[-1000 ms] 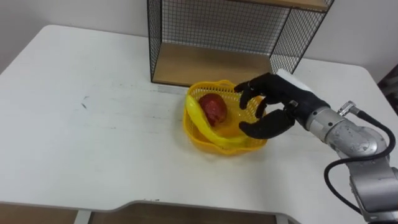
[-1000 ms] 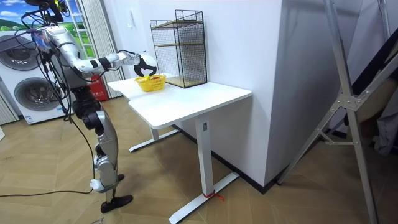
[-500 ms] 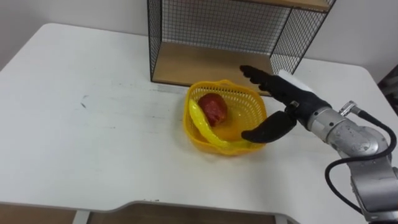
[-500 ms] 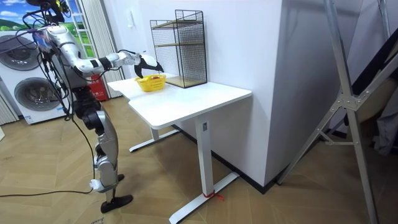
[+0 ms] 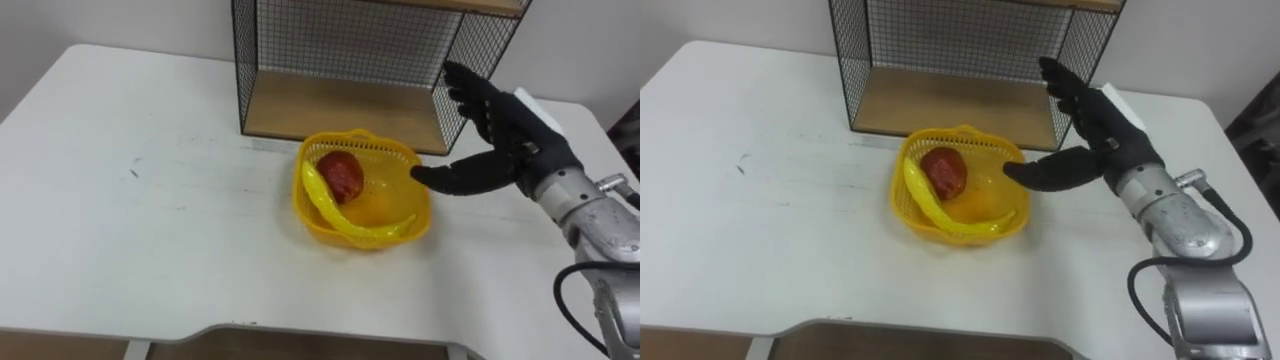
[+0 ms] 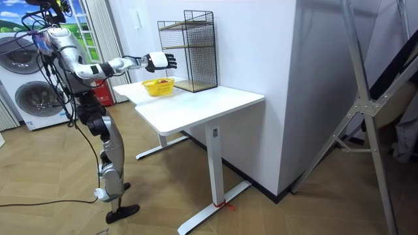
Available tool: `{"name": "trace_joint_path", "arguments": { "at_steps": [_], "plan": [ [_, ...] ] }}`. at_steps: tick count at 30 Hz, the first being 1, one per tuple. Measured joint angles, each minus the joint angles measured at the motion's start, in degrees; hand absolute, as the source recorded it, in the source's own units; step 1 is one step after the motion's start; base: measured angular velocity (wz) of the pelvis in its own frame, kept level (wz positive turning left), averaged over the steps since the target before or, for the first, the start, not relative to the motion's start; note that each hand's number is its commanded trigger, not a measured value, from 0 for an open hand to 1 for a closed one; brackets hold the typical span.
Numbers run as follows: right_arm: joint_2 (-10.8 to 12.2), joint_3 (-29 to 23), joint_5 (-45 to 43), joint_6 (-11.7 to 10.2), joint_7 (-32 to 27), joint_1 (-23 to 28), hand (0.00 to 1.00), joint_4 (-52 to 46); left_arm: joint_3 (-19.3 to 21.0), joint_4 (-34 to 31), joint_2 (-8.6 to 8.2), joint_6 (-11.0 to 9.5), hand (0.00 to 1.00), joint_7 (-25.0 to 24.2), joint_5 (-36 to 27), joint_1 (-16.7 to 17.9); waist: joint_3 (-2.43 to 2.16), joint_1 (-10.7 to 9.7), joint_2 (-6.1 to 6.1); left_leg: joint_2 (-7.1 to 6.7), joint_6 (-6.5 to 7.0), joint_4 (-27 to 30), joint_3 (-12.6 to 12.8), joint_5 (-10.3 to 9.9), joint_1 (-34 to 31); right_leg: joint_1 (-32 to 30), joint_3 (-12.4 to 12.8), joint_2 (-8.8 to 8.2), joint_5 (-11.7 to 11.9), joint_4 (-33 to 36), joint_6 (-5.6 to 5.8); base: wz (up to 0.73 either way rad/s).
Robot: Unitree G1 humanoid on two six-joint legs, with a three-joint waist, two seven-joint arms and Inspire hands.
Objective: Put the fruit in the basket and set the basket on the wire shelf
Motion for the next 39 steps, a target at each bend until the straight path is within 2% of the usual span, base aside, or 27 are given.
{"name": "trace_joint_path", "arguments": {
  "at_steps": [2, 3, 5, 6, 8, 9, 11, 14, 17, 20, 24, 27, 30, 33, 35, 36, 38, 39],
  "plan": [
    [0.05, -2.57, 4.71, -0.33, -2.66, 2.99, 0.00, 0.09, 4.65, -5.49, -0.33, -0.53, 0.00, 6.92, -2.85, 0.44, -0.15, -0.14, 0.37, -0.06, 0.00, 0.23, -0.81, 0.00, -0.06, 0.46, -0.94, -0.06, 0.00, -0.01, 0.00, 0.17],
    [0.06, -3.44, 5.45, -0.85, -3.63, 3.94, 0.00, 0.13, 6.14, -7.75, -0.53, -0.75, 0.00, 8.82, -4.01, 0.62, -0.21, 0.06, 0.46, -0.06, -0.01, 0.19, -0.89, 0.00, -0.03, 0.51, -1.00, -0.06, 0.00, 0.00, 0.00, 0.12],
    [0.05, -5.62, 6.59, -2.33, -7.26, 6.34, 0.00, 0.27, 9.96, -14.94, -0.98, -3.26, 0.00, 16.59, -7.36, 1.41, -0.20, 0.32, 1.41, -0.06, -0.02, -0.02, -0.97, 0.01, 0.13, 0.89, -1.26, -0.12, 0.00, 0.00, 0.00, 0.04],
    [0.06, -6.11, 6.62, -2.66, -8.09, 6.98, 0.00, 0.34, 10.79, -16.94, -1.11, -3.76, 0.00, 18.61, -8.04, 1.57, -0.29, 0.50, 1.67, -0.08, -0.01, -0.07, -0.98, 0.01, 0.15, 0.89, -1.30, -0.14, 0.00, 0.00, 0.00, 0.00],
    [0.11, -7.51, 6.71, -3.41, -11.04, 9.68, 0.00, 0.67, 12.51, -25.22, -1.67, -5.99, 0.00, 26.35, -10.15, 2.47, -0.60, 0.67, 2.09, -0.13, -0.02, -0.08, -0.87, 0.04, 0.21, 0.73, -1.21, -0.18, 0.00, 0.04, 0.00, -0.04],
    [0.24, -7.87, 6.81, -3.44, -11.63, 10.59, 0.00, 0.66, 13.08, -27.72, -2.01, -6.40, 0.00, 28.04, -10.43, 2.85, -0.59, 0.71, 2.30, -0.13, -0.03, -0.10, -0.88, 0.04, 0.23, 0.70, -1.20, -0.17, 0.00, 0.02, 0.00, -0.03],
    [1.63, -9.00, 7.14, -3.51, -14.84, 13.86, 0.00, 0.68, 14.37, -36.54, -2.32, -8.10, 0.00, 35.01, -10.53, 4.01, -0.65, 0.79, 2.26, -0.12, -0.12, -0.38, -0.90, 0.09, 0.93, 0.52, -1.13, -0.14, -0.09, 0.03, -0.02, -0.04],
    [2.14, -8.95, 7.53, -3.57, -17.45, 15.57, 0.00, 1.55, 15.70, -43.69, -2.32, -10.43, 0.00, 42.28, -10.52, 4.02, -0.63, 0.61, 2.37, -0.12, -0.12, -0.22, -0.85, 0.10, 0.94, 0.32, -0.89, -0.15, -0.13, -0.05, -0.01, -0.06],
    [2.14, -8.99, 8.88, -3.80, -20.23, 15.92, 0.00, 2.99, 16.77, -50.66, -2.32, -11.23, 0.00, 47.34, -10.53, 3.77, -0.65, 0.68, 2.19, -0.14, -0.12, -0.32, -0.66, 0.10, 0.94, 0.21, -0.67, -0.12, -0.13, -0.15, 0.00, -0.01],
    [2.14, -9.01, 8.86, -3.83, -21.45, 16.09, 0.00, 3.02, 18.89, -56.01, -2.24, -11.34, 0.00, 50.04, -10.46, 3.21, -0.69, 1.07, 2.18, -0.08, -0.12, -0.37, -0.10, 0.09, 1.04, 0.02, -0.22, -0.04, -0.13, -0.22, 0.00, -0.08],
    [2.14, -9.03, 9.19, -3.86, -21.31, 16.07, 0.00, 3.06, 19.49, -61.88, -1.68, -11.37, 0.00, 50.99, -10.45, 2.09, -0.64, 1.55, 2.30, -0.10, -0.11, -0.23, -0.15, 0.09, 1.07, 0.37, -0.16, 0.00, -0.10, -0.55, -0.01, 0.01],
    [2.19, -8.89, 9.20, -3.86, -20.94, 15.93, 0.00, 3.13, 18.52, -65.70, -1.66, -11.47, 0.00, 50.36, -10.44, 0.66, -0.49, 1.55, 2.54, -0.12, -0.11, -0.23, -0.75, 0.09, 0.98, 0.49, -0.42, -0.01, -0.11, -0.60, 0.00, 0.06],
    [2.67, -8.85, 9.17, -3.99, -19.60, 15.76, 0.00, 3.34, 14.99, -67.47, -1.66, -11.48, 0.00, 47.99, -10.56, 0.24, -0.15, 0.94, 2.92, -0.17, -0.11, -0.15, -0.89, 0.09, 0.95, 0.82, -0.59, 0.00, -0.11, -0.79, 0.00, 0.08],
    [4.83, -7.92, 10.96, -4.62, -18.76, 15.09, 0.00, 3.37, 8.80, -68.45, -1.67, -11.54, 0.00, 43.57, -13.79, 0.09, 0.01, -0.21, 2.88, -0.21, -0.12, -0.16, -1.08, 0.09, 0.82, 0.85, -0.94, -0.02, -0.12, -0.88, 0.01, 0.04],
    [5.50, -5.86, 12.10, -5.16, -17.74, 14.26, 0.00, 4.80, 3.30, -68.13, -1.66, -11.60, 0.00, 37.62, -17.03, -1.10, 0.47, -1.18, 2.71, -0.25, -0.12, -0.14, -1.14, 0.10, 0.82, 0.95, -1.03, -0.04, -0.12, -0.92, 0.01, 0.00],
    [5.93, -5.75, 12.53, -5.18, -17.27, 14.15, 0.00, 4.83, 2.06, -67.78, -1.66, -11.66, 0.00, 35.82, -17.92, -1.65, 0.65, -1.29, 2.64, -0.25, -0.12, -0.16, -1.11, 0.10, 0.82, 0.92, -1.01, -0.04, -0.12, -0.91, 0.01, -0.03],
    [7.03, -4.90, 13.13, -7.04, -15.96, 13.60, 0.00, 6.09, -2.51, -65.93, -1.69, -11.79, 0.00, 29.02, -20.57, -3.03, 0.91, -1.87, 2.54, -0.23, -0.12, -0.18, -0.70, 0.10, 0.90, 0.78, -0.67, -0.04, -0.11, -0.98, 0.01, -0.08],
    [7.22, -4.59, 13.12, -7.72, -15.72, 13.37, 0.00, 6.92, -3.59, -65.24, -1.70, -11.84, 0.00, 27.47, -21.21, -3.53, 0.93, -2.18, 2.43, -0.23, -0.12, -0.19, -0.63, 0.10, 0.93, 0.75, -0.57, -0.04, -0.11, -0.96, 0.01, -0.06]
  ]
}}
